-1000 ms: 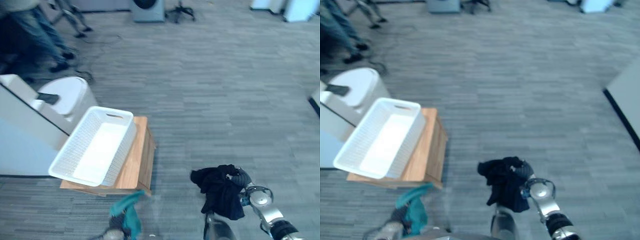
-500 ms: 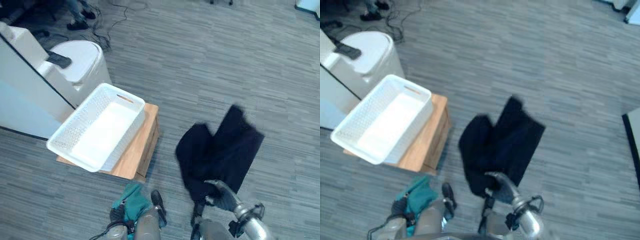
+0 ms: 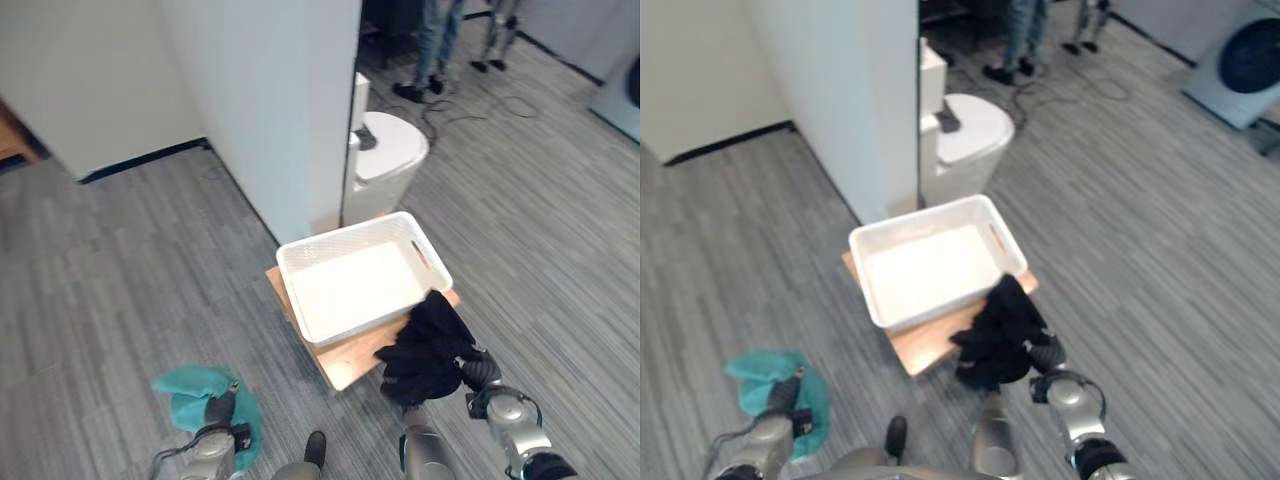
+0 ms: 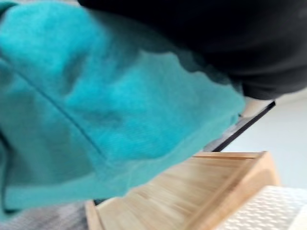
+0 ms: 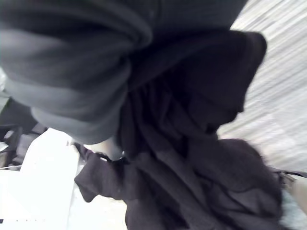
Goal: Tidy up the quilt and then pick up the clothes from the bed and put them into the laundry hamper.
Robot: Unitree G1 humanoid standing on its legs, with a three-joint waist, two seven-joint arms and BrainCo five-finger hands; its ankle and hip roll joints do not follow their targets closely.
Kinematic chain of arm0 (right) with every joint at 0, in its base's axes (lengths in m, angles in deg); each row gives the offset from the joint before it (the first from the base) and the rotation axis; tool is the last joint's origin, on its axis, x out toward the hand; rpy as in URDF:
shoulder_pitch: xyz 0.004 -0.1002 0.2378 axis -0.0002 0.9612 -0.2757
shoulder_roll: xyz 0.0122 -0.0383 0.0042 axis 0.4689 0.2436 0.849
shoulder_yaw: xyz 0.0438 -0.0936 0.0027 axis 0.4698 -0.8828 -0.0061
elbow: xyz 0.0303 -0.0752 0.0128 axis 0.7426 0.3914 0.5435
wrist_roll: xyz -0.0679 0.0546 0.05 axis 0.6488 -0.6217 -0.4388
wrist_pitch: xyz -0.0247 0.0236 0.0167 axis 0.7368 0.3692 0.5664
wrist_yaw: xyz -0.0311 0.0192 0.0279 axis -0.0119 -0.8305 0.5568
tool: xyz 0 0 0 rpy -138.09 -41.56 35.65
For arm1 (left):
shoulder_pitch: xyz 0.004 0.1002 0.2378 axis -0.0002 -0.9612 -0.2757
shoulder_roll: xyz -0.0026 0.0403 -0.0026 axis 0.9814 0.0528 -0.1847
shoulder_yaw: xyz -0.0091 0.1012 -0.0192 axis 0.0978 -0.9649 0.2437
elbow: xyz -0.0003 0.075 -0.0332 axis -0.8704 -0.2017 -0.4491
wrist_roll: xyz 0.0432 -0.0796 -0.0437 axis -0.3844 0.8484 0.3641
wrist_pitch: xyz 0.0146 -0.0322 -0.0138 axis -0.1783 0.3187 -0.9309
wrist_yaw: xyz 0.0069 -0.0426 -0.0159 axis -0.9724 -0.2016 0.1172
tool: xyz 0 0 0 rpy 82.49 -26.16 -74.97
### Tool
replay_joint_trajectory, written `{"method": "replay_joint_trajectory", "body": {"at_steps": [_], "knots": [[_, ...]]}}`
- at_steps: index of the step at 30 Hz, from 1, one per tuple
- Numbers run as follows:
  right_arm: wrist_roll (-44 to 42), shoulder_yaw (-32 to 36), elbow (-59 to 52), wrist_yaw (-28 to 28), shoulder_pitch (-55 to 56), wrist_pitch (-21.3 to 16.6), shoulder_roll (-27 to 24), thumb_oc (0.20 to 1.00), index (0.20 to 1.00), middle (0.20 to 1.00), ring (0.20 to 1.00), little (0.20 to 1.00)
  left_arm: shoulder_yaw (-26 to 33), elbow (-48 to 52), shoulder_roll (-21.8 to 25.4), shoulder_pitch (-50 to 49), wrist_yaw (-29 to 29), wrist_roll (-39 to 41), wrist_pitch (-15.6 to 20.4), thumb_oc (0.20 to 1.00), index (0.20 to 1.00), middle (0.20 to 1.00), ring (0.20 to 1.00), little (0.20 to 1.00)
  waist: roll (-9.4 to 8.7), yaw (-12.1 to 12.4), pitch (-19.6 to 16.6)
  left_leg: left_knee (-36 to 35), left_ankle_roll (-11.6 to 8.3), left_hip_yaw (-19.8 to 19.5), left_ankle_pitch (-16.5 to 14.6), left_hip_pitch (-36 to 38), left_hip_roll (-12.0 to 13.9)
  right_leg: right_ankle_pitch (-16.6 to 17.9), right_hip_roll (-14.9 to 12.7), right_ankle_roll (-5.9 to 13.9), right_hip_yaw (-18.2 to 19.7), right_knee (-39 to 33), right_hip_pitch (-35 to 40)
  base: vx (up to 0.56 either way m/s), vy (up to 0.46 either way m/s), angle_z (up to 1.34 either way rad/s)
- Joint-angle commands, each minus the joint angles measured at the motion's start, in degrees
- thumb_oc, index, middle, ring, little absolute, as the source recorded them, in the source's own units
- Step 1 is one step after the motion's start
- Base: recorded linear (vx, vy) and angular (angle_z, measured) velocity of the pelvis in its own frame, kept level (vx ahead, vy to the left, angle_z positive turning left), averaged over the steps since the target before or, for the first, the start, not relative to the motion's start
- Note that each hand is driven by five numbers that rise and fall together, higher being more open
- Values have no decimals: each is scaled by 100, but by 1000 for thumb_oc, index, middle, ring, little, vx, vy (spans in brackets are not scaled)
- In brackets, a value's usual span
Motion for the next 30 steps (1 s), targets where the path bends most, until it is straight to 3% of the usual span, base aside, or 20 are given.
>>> {"method": "replay_joint_trajectory", "body": {"at_steps": [1,4,5,6,8,9,10,11,12,13,14,15,19,21,23,24,26,27,30], "knots": [[52,226,-153,77,-453,-169,-89,200,200,200,200,200,288,163,261,103,-138,-306,104,200,200,200,200,200,-342,161,200,-5,-576,360,-616,274,546,-237,-220,306,-237,414,551,118,-476,112],[95,105,38,39,-308,-181,62,200,200,200,200,200,394,-1,232,89,-25,-367,87,200,200,200,200,200,-305,170,132,-171,-758,229,-431,182,970,-293,74,252,-340,215,642,119,-453,65],[95,105,39,39,-308,-181,62,200,200,200,200,200,395,-1,232,89,-25,-367,87,200,200,200,200,200,-304,170,132,-173,-758,229,-431,183,971,-293,75,252,-340,215,643,32,-315,12],[44,49,188,44,-295,-261,71,200,200,200,200,200,459,-7,177,65,25,-314,122,200,200,200,200,200,-235,188,114,-243,-830,188,-224,5,1156,-316,285,217,-409,25,665,7,-219,-7],[19,64,216,30,-239,-302,38,200,200,200,200,200,476,3,105,55,37,-309,124,200,200,200,200,200,-165,184,105,-241,-821,263,-154,-105,1183,-386,339,193,-496,13,647,12,-248,-11],[-119,89,246,147,-246,-390,-21,200,200,200,200,200,168,67,-96,323,674,-745,190,200,200,200,200,200,-174,69,173,38,-704,907,-196,-264,1033,-485,273,149,-789,13,732,6,-211,4],[-119,92,242,148,-244,-387,-24,200,200,200,200,200,164,66,-101,326,680,-748,189,200,200,200,200,200,-173,71,181,73,-702,905,-219,-274,1029,-488,269,152,-789,13,739,-50,-182,33],[-214,59,280,178,-270,-414,-97,200,200,200,200,200,196,134,-163,280,667,-803,137,200,200,200,200,200,-184,106,223,296,-651,1081,-312,-358,855,-490,266,106,-851,13,744,-175,-156,83],[-207,123,153,246,-317,-431,-238,200,200,200,200,200,53,162,-181,406,761,-871,102,200,200,200,200,200,-244,-38,276,848,-477,1616,-566,-648,370,-508,298,-14,-968,13,702,-174,-156,68],[-207,126,152,245,-317,-430,-241,200,200,200,200,200,49,159,-185,409,764,-872,103,200,200,200,200,200,-236,-40,270,899,-475,1611,-597,-680,375,-509,301,-13,-973,13,695,-155,-134,49],[-223,259,149,241,-326,-454,-363,200,200,200,200,200,-27,330,-325,312,544,-713,112,200,200,200,200,200,-164,-54,248,853,-403,1875,-602,-728,334,-526,360,-56,-1062,13,658,-18,-41,41],[-173,408,-92,319,-355,-435,-561,200,200,200,200,200,-22,616,-100,318,293,-706,119,200,200,200,200,200,-84,-145,235,587,-363,2200,-534,-649,354,-478,416,-49,-1214,13,688,-18,-43,50],[-79,625,-627,325,-423,-391,-741,200,200,200,200,200,66,657,195,419,70,-660,98,200,200,200,200,200,-144,-263,208,161,-361,2156,-333,-471,414,-408,439,-36,-1380,13,773,8,-16,27],[232,759,-1186,312,-487,-332,-968,200,200,200,200,200,267,777,319,268,38,-648,57,200,200,200,200,200,-265,-289,193,-195,-329,2213,-217,-204,500,-389,495,16,-1378,459,613,-16,5,22],[373,837,-1459,329,-560,-317,-1086,200,200,200,200,200,324,771,377,266,35,-703,40,200,200,200,200,200,-275,-302,230,-247,-329,2225,-170,-157,549,-432,533,113,-1250,770,445,-70,-15,-9],[468,950,-1764,405,-667,-354,-1160,200,200,200,200,200,348,707,425,316,60,-739,53,200,200,200,200,200,-258,-361,245,-286,-341,2138,-131,-205,616,-519,668,268,-778,1054,259,-54,-34,-7],[558,980,-1995,443,-771,-365,-1253,200,200,200,200,200,351,706,462,342,60,-745,55,200,200,200,200,200,-236,-346,276,-286,-363,2085,-112,-192,662,-549,640,288,-628,1178,242,-59,-92,8],[686,988,-2479,472,-872,-400,-1329,200,200,200,200,200,318,616,508,379,97,-790,64,200,200,200,200,200,-314,-295,226,-286,-395,2039,-59,-283,681,-588,513,103,-594,841,442,-49,-120,18],[820,965,-2844,402,-1033,-344,-1423,200,200,200,200,200,394,744,522,236,86,-848,31,200,200,200,200,200,-397,-198,95,-286,-416,2035,-98,-240,663,-542,398,75,-727,439,686,75,-88,21]]}}
